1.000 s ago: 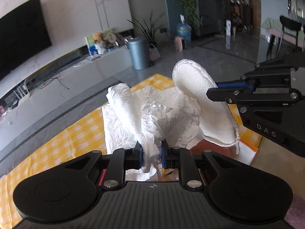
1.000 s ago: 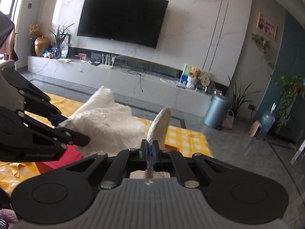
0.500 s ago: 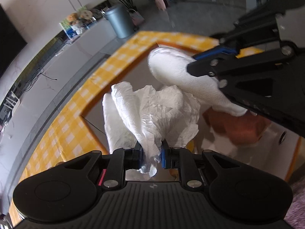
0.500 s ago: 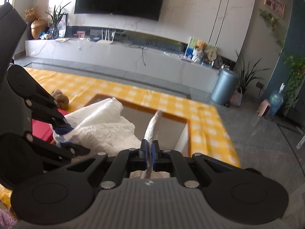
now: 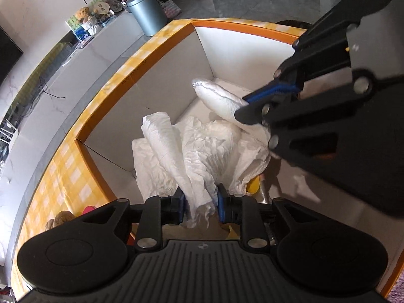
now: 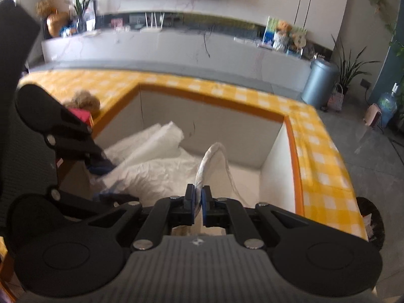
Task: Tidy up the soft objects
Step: 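Open both tools to drop the white cloth and beige pad into the box, then withdraw both tools from the orange box back over the table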
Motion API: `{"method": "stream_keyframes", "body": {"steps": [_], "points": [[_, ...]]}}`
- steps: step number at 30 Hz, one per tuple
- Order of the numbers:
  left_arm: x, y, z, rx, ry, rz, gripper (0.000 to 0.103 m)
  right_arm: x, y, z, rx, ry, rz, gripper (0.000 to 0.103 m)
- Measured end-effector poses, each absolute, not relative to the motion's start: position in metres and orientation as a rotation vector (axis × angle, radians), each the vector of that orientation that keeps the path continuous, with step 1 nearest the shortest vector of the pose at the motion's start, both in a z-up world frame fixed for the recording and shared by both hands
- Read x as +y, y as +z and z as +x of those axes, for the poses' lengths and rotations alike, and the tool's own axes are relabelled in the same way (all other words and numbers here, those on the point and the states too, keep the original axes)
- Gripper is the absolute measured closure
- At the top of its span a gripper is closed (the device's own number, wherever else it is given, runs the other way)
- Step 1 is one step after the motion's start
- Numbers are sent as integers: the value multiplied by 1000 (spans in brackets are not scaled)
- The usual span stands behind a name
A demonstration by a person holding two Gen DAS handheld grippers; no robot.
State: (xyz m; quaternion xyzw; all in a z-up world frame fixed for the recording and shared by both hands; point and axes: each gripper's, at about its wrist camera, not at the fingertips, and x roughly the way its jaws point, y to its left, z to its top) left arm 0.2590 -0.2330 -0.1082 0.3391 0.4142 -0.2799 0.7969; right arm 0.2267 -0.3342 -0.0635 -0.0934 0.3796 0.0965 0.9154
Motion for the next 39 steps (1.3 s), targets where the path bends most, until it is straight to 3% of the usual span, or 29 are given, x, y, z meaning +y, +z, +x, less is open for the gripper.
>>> {"method": "stream_keyframes", "body": {"steps": [1,4,6,8,11,17,23,39], "points": [[-233,-107,260,893,-599,721,71,-333,-64,227,787,200,-198,99],[-230,-103,262,894,-594,715,52,-333,-64,227,803,202,-195,94],[-229,-101,261,875,-592,709,39,-335,-64,229,824,197,-184,84],[-226,-96,255,853,-598,710,35,-338,-65,229,847,183,-158,68],[-224,-88,245,828,-608,731,33,-340,-60,226,872,159,-121,63],[-219,-64,229,774,-605,749,29,-342,-35,212,845,127,-116,32],[-199,-34,212,740,-598,662,28,-335,-2,188,793,97,-134,22],[-72,17,128,614,-427,221,28,-302,25,79,544,-56,86,13]]}}
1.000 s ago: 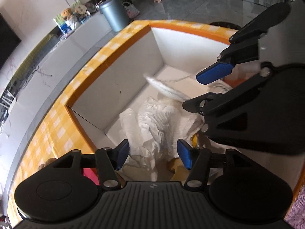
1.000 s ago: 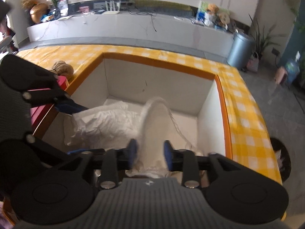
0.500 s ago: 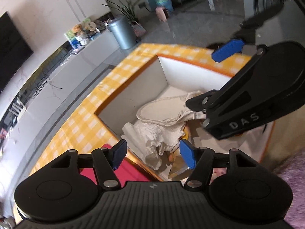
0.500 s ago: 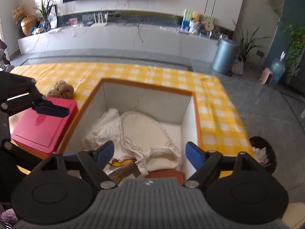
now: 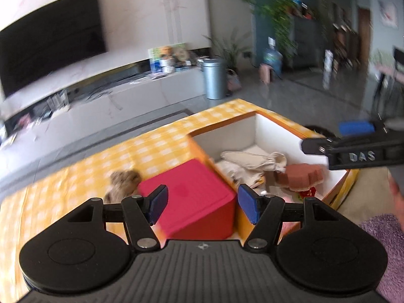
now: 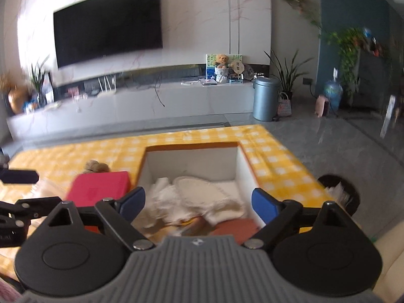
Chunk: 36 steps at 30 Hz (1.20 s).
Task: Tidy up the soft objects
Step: 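Withdraw both tools from the orange box back over the table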
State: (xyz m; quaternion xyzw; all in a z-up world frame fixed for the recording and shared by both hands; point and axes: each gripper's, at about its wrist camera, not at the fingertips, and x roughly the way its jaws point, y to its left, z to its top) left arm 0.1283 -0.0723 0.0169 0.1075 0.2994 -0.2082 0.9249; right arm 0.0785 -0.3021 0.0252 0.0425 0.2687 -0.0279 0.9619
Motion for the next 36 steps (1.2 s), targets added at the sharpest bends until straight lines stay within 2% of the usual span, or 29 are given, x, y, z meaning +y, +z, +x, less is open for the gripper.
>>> {"method": "stream_keyframes", "body": {"steps": [8,15,36], "points": [[-3,10,87,612,-272,66,28,-251,5,35,507,-37,146,11],[49,-9,61,671,-173,-71,28,-208,-19,12,562,13,110,11],[121,-45,53,787,-173,-108,31,-101,-54,25,673,225,-81,12]]}}
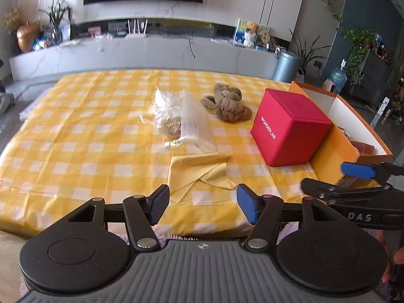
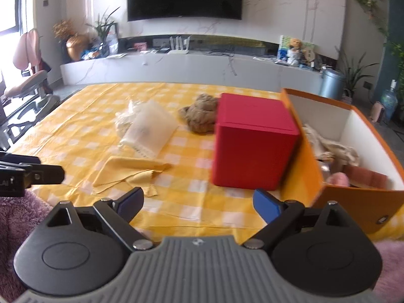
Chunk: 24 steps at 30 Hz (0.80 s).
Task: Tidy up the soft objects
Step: 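Withdraw both tools from the orange box back over the table, then lower the left tool onto the yellow cloth and close on its edge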
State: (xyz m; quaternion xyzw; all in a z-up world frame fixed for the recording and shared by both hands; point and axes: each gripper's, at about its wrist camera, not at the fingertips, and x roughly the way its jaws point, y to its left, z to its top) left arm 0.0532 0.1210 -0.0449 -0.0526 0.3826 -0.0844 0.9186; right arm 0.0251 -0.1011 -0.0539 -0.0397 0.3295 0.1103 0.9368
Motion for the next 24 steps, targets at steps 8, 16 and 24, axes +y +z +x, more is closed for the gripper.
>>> {"method": "stream_keyframes", "body": {"steps": [8,16,24], "points": [[127,-53,91,856,-258,1,31,-75,-68,57,741,284,-117,36],[118,-64,138,895,-375,180,28,-44,-87,104,776,383,-179,56],[103,-95,174,965,-513,381,21,-32,-110,133,811,429,-229,56]]}}
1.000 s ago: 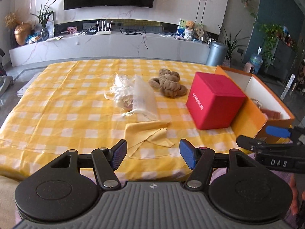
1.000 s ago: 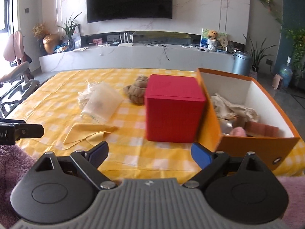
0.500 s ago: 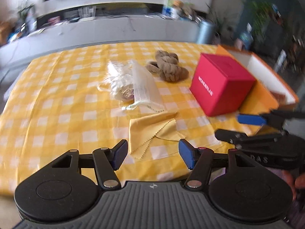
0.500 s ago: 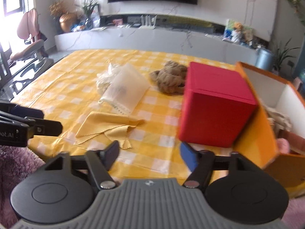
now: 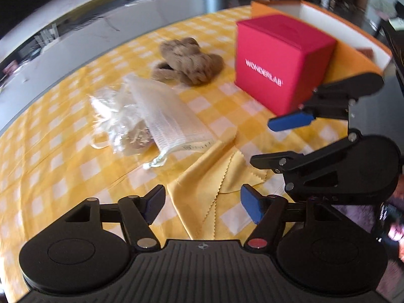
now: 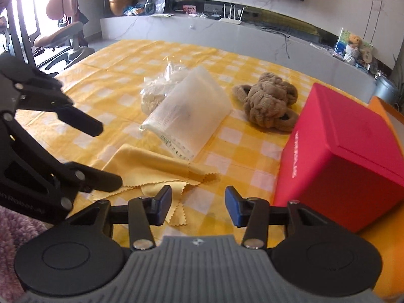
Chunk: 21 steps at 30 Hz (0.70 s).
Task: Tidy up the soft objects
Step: 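Lower the left tool onto the yellow cloth and close on its edge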
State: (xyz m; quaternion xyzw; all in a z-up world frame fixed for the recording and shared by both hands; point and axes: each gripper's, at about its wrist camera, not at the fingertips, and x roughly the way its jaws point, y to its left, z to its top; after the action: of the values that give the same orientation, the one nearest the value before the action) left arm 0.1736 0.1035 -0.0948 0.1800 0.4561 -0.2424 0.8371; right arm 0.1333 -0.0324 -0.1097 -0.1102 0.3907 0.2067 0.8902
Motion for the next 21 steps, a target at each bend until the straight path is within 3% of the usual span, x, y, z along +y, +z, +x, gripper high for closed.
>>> {"method": "stream_keyframes", "body": {"steps": [10,21], "points": [[92,-122,189,999,-603,501,20,-30,-131,149,846,466,-202,56],[95,-137,195,1046,-659,401,25,-36,-139,153,872,476,-171,56]]}}
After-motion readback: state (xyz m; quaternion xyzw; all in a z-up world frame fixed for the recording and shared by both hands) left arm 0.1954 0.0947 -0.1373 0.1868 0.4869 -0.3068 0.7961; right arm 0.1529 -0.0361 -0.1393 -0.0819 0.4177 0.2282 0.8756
